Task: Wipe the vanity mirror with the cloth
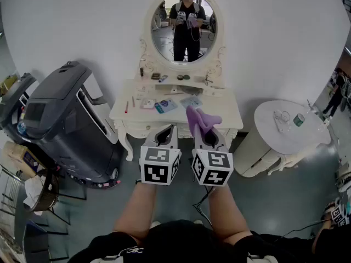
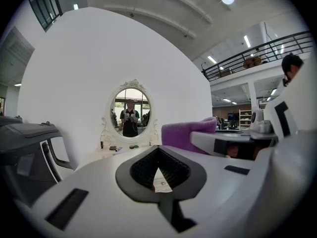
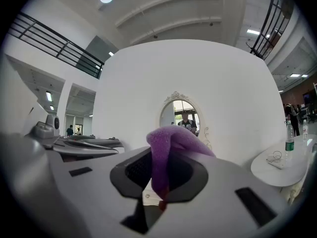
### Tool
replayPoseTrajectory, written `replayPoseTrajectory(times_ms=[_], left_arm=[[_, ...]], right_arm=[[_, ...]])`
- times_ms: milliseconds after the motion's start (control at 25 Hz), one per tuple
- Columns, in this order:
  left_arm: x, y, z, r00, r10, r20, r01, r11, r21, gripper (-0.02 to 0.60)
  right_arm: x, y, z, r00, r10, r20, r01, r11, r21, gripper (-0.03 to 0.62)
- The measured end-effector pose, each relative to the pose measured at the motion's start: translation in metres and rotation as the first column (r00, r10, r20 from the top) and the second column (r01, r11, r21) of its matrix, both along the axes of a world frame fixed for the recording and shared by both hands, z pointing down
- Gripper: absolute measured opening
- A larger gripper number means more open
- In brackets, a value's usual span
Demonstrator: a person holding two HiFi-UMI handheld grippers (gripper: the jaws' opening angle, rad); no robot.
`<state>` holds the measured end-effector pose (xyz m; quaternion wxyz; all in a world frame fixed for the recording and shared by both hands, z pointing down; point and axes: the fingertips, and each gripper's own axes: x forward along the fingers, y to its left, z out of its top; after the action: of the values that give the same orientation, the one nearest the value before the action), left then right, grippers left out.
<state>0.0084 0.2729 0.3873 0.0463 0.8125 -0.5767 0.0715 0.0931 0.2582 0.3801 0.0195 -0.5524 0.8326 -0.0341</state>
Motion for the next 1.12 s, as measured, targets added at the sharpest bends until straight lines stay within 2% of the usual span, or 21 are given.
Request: replayPoseTrajectory(times_ms=[120, 320, 520, 800, 1120], left_arm=[[-0.002, -0.002, 0.004, 1.000, 0.000, 0.006, 0.001, 1.000, -0.007, -0.003], [-0.011, -0.004, 0.005, 1.000, -0.002, 0.012, 0.002, 1.000, -0.004, -0.003], [-0.023, -0.006, 0.008, 1.000, 0.005, 0.012, -0.005, 1.000, -0.009, -0.003], [-0.040, -0.004, 0.009, 0.999, 0.045, 0.015, -0.045, 0.999, -0.005, -0.003], [-0.054, 0.001, 0.030, 0.995, 0.100, 0.015, -0.099, 0.994, -0.047, -0.003]], right_arm=[[-0.001, -0.003, 0.005, 1.000, 0.004, -0.006, -0.004, 1.000, -0.007, 0.054], [-0.009, -0.005, 0.006, 0.999, -0.004, 0.037, 0.004, 1.000, -0.011, 0.055], [-0.024, -0.004, 0.008, 1.000, -0.007, 0.019, 0.007, 1.000, -0.011, 0.055], [-0.043, 0.001, 0.011, 0.999, 0.042, 0.003, -0.042, 0.999, 0.001, 0.055], [-0.056, 0.012, 0.033, 0.995, 0.102, -0.001, -0.102, 0.994, -0.036, 0.055]])
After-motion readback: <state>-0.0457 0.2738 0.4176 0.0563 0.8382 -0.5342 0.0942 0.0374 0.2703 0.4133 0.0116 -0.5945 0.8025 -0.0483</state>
